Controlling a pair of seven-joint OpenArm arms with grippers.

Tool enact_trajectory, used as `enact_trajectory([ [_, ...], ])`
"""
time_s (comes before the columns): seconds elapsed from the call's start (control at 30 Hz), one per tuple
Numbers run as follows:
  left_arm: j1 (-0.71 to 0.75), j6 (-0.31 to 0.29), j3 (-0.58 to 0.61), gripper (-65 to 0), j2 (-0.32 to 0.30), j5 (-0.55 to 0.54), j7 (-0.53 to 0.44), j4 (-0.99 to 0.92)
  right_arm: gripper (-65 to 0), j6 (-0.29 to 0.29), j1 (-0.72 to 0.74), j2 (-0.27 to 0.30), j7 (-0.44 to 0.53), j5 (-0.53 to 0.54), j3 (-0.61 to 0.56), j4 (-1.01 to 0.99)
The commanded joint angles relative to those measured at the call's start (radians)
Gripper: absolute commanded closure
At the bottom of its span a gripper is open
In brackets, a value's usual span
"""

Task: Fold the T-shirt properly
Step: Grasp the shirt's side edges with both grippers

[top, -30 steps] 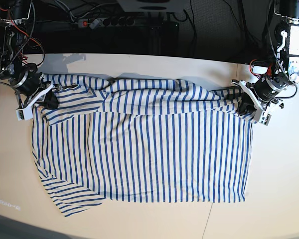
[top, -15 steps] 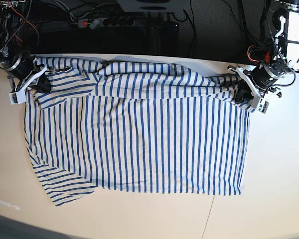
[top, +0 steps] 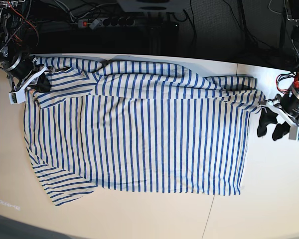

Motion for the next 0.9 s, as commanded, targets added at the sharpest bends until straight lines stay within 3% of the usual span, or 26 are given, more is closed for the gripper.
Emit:
enact_trajectory([
  [0.0, -0.035, -0.012, -0.005, -39.2, -0.023, -0.021, -0.023, 0.016, 0.0, 0.036, -0.006, 0.014, -0.027, -0.033, 0.008, 0.003],
  [0.2, -0.229, -0.011, 0.034, -39.2, -0.029, -0.032, -0.024, -0.082, 0.0, 0.036, -0.006, 0.014, -0.027, -0.034, 0.008, 0.003],
  [0.4, -0.512, -0.011, 0.211, -39.2, -0.011, -0.028, -0.092, -0.489, 0.0, 0.036, -0.005, 0.014, -0.026, -0.041, 0.008, -0.009],
  [0.6, -0.779, -0.017, 0.294, -39.2, 0.046, 0.002, -0.104, -0.902, 0.0, 0.036, -0.006, 0.014, -0.027, -0.041, 0.008, -0.009],
  [0.87, -0.831, -0.016, 0.297, -39.1, 0.107, 0.099, -0.207, -1.192, 0.0, 0.036, -0.006, 0.014, -0.027, -0.041, 0.008, -0.009],
])
